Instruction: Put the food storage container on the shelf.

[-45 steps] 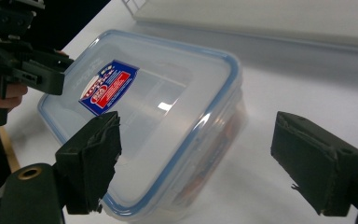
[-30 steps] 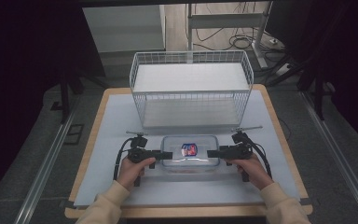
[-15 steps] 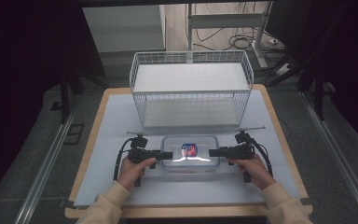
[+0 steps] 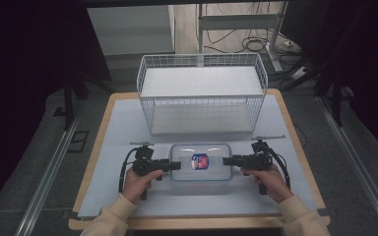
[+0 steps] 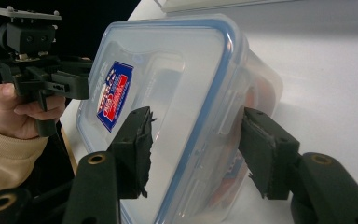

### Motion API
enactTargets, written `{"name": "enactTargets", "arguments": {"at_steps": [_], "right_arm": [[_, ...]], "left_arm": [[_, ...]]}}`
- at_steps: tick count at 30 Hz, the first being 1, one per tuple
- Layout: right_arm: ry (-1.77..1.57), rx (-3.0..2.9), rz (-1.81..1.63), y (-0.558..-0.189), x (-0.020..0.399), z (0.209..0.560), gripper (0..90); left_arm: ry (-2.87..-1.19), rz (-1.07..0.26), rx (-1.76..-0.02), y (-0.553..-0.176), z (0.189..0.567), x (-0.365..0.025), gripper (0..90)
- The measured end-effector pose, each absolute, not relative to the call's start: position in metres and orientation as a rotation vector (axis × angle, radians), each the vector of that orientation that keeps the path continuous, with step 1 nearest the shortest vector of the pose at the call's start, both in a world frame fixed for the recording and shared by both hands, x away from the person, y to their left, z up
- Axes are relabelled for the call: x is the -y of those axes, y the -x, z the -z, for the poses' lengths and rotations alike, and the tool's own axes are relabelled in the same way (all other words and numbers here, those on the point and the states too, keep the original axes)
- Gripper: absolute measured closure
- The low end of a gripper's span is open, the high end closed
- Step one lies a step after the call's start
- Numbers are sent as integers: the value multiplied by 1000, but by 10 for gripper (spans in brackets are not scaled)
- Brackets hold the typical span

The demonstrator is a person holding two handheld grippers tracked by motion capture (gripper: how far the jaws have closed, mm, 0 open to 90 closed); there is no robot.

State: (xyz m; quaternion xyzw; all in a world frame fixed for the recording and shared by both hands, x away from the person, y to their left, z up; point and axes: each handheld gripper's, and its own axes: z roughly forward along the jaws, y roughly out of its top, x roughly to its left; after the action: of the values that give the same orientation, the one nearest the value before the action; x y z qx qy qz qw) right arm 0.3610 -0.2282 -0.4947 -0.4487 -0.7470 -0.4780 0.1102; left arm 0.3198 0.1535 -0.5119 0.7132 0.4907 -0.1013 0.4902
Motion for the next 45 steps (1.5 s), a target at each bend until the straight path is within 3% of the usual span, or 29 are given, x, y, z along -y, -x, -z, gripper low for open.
{"name": "enactTargets", "arguments": {"at_steps": [17, 45], "right_arm": [[1289, 2221, 1467, -345, 232, 490, 522], [1272, 2274, 1553, -338, 233, 483, 536]], "left_arm": [[-1731, 176, -1141, -304, 509, -154, 424], [-1762, 33, -1099, -296, 497, -147, 451]]}}
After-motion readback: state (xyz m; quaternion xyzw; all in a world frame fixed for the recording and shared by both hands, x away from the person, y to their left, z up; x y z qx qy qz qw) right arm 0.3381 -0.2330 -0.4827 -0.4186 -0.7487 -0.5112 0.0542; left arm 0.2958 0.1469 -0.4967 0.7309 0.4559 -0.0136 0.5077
